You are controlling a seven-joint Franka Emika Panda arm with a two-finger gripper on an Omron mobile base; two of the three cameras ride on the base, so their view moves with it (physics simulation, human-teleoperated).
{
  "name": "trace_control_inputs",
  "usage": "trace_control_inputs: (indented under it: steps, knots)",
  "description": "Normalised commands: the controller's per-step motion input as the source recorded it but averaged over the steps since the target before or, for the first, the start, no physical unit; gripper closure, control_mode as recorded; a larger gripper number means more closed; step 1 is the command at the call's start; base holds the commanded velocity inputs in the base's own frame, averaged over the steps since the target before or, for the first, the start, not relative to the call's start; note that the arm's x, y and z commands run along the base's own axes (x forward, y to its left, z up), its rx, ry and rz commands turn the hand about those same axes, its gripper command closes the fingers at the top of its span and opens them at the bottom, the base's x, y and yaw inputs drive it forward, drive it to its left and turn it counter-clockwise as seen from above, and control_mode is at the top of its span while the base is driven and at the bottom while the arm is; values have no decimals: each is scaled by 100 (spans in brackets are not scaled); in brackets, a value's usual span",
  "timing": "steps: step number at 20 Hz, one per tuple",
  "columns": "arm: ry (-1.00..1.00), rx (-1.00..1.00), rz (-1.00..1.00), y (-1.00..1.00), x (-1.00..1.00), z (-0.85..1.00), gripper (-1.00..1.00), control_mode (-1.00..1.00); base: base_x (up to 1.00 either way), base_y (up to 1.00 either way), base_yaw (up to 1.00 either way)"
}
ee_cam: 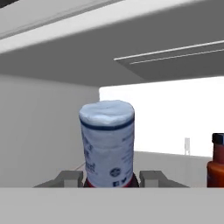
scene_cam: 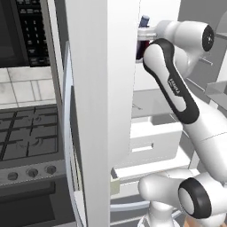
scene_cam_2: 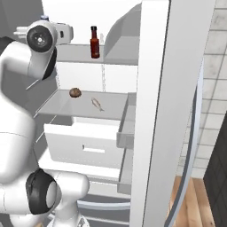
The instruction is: Place the condiment bottle and condiment bottle from the counter to the top shelf of the fridge. If the existing items in the fridge are on the top shelf, move them to other shelves.
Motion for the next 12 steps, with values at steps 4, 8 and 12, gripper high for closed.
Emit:
trace_control_inputs:
  steps: [4,8,12]
  knots:
    - [2,-2,0,13,39,-16,100,-100,0,0,0]
    - [2,-1,0,8,38,-16,100,-100,0,0,0]
    - [2,-1,0,1,28,-16,100,-100,0,0,0]
